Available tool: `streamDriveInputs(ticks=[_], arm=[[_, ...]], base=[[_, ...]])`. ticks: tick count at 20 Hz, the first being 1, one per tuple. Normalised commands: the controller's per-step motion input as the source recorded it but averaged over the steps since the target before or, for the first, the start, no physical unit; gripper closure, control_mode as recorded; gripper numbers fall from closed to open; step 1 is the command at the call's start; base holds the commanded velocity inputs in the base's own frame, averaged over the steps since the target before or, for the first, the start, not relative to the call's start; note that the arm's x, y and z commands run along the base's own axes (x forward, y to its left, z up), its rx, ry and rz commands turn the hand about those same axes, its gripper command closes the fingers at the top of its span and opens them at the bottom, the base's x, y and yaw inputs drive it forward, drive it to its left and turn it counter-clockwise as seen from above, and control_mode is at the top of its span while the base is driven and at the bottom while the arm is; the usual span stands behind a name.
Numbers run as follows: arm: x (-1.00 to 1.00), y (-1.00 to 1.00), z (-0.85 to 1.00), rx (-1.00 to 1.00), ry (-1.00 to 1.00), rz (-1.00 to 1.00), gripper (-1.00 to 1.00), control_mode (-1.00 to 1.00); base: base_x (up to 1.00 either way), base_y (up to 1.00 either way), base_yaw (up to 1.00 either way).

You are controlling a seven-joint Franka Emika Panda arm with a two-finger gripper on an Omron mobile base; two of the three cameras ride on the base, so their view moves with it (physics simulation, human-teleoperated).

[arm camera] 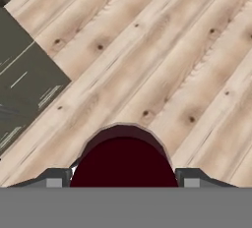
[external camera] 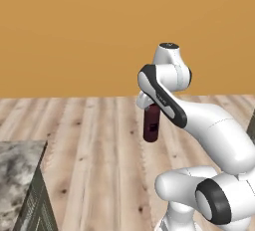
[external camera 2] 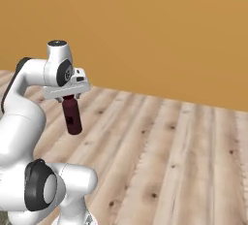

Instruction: Place the drinks on the dining counter in a tight cluster.

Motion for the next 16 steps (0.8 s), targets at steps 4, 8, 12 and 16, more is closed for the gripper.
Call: streamDriveInputs(ticks=[4, 8, 12, 16], arm=[[0.0, 0.0, 0.0, 0.0, 0.0, 0.0, 1.0, 1.0], [0.0, 0.0, 0.0, 0.0, 0.0, 0.0, 1.0, 1.0], [0.0, 0.0, 0.0, 0.0, 0.0, 0.0, 1.0, 1.0], [0.0, 0.0, 0.0, 0.0, 0.0, 0.0, 1.0, 1.0]], base=[[0.91, 0.02, 0.1], [0.91, 0.04, 0.17], [0.88, 0.02, 0.24], [0.81, 0.0, 0.3]])
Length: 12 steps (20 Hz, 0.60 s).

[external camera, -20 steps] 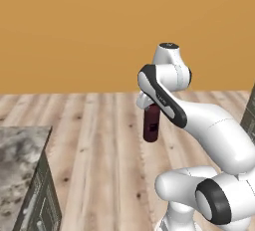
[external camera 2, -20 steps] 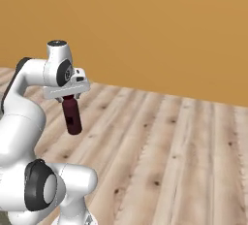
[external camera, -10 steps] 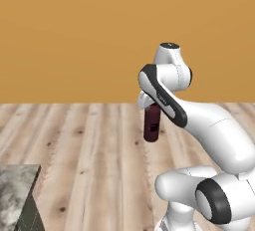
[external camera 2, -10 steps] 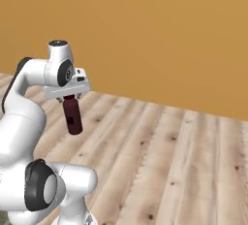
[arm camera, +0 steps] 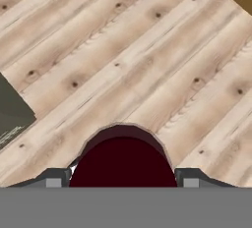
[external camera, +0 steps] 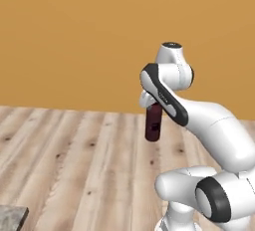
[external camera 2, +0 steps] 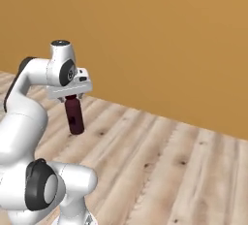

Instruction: Place the drinks on the dining counter in a tight cluster.

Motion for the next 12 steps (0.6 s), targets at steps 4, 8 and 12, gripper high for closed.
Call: streamDriveInputs(ticks=[4, 8, 12], arm=[[0.0, 0.0, 0.0, 0.0, 0.0, 0.0, 1.0, 1.0], [0.0, 0.0, 0.0, 0.0, 0.0, 0.0, 1.0, 1.0], [0.0, 0.0, 0.0, 0.0, 0.0, 0.0, 1.0, 1.0]], base=[[0.72, 0.0, 0.38], [0.58, 0.0, 0.51], [0.55, 0.0, 0.61]])
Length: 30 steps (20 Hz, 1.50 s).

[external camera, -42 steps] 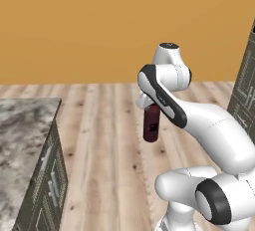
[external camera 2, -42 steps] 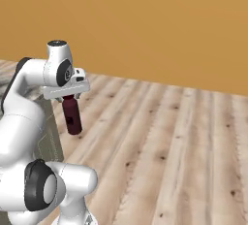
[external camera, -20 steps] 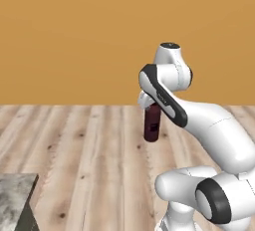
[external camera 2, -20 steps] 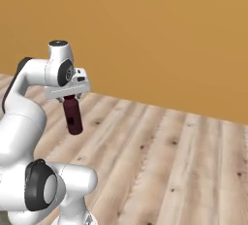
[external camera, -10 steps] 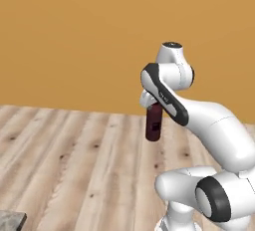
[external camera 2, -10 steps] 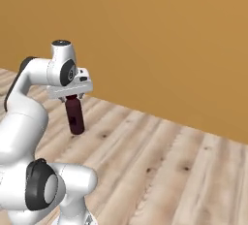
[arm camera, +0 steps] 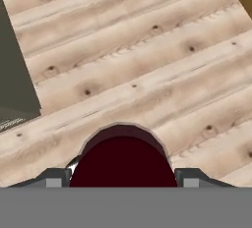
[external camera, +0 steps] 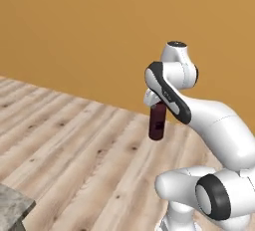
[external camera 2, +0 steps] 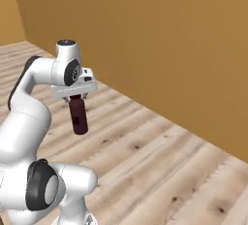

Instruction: Place the drinks on the dining counter in a tight cluster.

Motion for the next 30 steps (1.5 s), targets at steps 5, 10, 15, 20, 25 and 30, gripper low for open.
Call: streamDriveInputs(ticks=[5, 10, 15, 20, 25, 30], arm=[[0.0, 0.0, 0.0, 0.0, 0.0, 0.0, 1.0, 1.0], [0.0, 0.0, 0.0, 0.0, 0.0, 0.0, 1.0, 1.0], [0.0, 0.0, 0.0, 0.0, 0.0, 0.0, 1.0, 1.0], [0.0, 0.0, 0.0, 0.0, 0.0, 0.0, 1.0, 1.0], [0.0, 0.0, 0.0, 0.0, 0.0, 0.0, 1.0, 1.0], [0.0, 0.0, 0.0, 0.0, 0.0, 0.0, 1.0, 1.0]], base=[[0.57, 0.0, 0.6], [0.79, 0.0, 0.31], [0.88, -0.02, 0.14], [0.89, -0.02, 0.12], [0.89, 0.0, 0.19], [0.88, 0.0, 0.2]])
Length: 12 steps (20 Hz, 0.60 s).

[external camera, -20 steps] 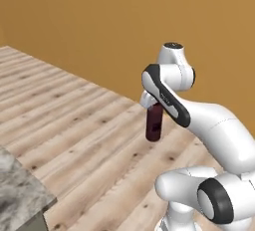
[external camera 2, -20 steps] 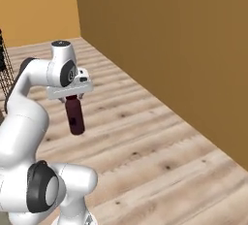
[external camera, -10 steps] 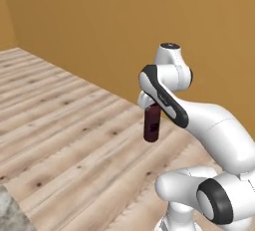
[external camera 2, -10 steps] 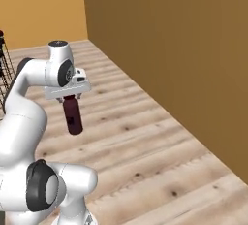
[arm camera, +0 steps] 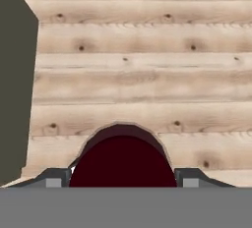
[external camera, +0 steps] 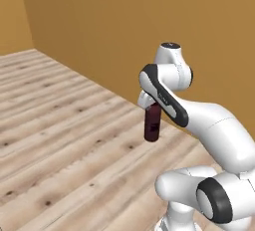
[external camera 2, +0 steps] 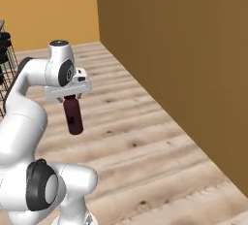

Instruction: Place the drinks on the dining counter in a tight cluster.

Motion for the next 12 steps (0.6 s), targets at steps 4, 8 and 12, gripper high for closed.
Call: streamDriveInputs(ticks=[4, 8, 12], arm=[[0.0, 0.0, 0.0, 0.0, 0.0, 0.0, 1.0, 1.0], [0.0, 0.0, 0.0, 0.0, 0.0, 0.0, 1.0, 1.0], [0.0, 0.0, 0.0, 0.0, 0.0, 0.0, 1.0, 1.0]], base=[[0.89, 0.0, 0.19], [0.92, 0.0, 0.18], [0.91, 0.01, 0.22]])
